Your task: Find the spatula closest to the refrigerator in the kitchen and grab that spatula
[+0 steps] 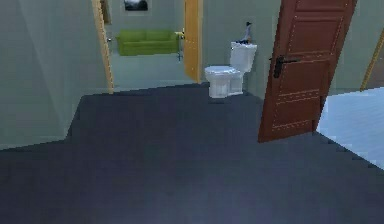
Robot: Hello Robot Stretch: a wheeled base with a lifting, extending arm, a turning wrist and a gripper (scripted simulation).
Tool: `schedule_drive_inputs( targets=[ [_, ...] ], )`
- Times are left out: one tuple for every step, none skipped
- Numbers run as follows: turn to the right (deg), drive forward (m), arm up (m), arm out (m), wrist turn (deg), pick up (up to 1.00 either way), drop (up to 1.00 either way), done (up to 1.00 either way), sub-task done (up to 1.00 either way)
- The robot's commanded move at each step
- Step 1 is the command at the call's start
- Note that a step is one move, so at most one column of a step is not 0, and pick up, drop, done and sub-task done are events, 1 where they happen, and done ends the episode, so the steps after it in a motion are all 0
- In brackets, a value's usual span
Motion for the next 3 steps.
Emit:
schedule_drive_inputs(
  targets=[
    [42.0, 0.00, 0.00, 0.00, 0.0, 0.00, 0.00, 0.00, 0.00],
    [0.0, 1.00, 0.00, 0.00, 0.0, 0.00, 0.00, 0.00, 0.00],
    [6.0, 0.00, 0.00, 0.00, 0.0, 0.00, 0.00, 0.00, 0.00]
  ],
)
